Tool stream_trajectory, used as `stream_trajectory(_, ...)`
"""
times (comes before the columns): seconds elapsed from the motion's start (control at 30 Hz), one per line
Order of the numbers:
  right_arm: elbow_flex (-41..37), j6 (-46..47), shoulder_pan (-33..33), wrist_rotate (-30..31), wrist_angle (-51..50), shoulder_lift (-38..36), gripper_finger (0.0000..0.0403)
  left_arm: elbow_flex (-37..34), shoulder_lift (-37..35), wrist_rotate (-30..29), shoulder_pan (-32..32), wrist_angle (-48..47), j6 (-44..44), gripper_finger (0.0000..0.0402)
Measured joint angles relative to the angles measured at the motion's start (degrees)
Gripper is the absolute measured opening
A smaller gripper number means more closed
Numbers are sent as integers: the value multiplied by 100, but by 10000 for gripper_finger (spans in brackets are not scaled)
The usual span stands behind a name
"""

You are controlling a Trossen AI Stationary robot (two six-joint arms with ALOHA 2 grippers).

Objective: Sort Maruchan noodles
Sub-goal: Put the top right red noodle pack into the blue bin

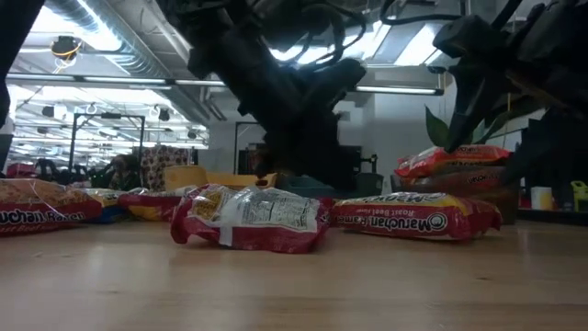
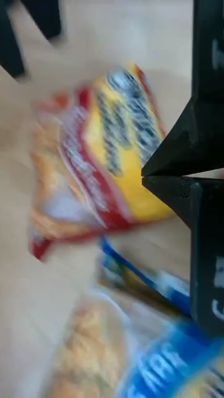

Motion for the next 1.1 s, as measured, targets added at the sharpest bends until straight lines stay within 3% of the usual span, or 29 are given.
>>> stream_trajectory(0.5,0,24,-8,62,200,14,291,16,272,1,-20,-386,84,0)
stream_trajectory(0.73,-2,276,-56,4,197,336,291,14,272,-57,-1,-486,257,0)
stream_trajectory(1.1,-4,524,-165,262,1007,962,291,14,272,-92,11,-673,359,0)
